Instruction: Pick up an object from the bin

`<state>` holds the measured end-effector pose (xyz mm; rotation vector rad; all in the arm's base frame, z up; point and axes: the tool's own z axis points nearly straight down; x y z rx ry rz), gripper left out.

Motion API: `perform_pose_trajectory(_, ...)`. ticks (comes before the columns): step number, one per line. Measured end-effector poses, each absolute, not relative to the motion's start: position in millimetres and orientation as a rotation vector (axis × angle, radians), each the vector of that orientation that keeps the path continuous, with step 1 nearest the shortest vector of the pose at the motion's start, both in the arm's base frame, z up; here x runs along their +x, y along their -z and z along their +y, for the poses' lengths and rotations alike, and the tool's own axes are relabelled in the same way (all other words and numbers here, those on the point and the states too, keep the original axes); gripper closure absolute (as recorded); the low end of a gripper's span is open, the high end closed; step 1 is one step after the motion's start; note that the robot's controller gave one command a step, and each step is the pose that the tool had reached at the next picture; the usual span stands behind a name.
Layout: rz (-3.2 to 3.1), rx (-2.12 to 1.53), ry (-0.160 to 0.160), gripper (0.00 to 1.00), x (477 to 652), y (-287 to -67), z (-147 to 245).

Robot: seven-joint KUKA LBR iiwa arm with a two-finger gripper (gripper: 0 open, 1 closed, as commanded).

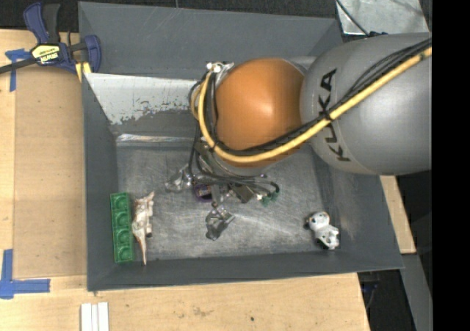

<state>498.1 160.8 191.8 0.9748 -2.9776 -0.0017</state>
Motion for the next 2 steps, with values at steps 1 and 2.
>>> perform_pose_trajectory(1, -2.932, 1.142, 0.002, 0.0, 532.5, -236.8, 123.6)
perform_pose_trajectory(2, -3.019, 0.899, -0.002, 0.0, 527.3, -228.6, 94.6)
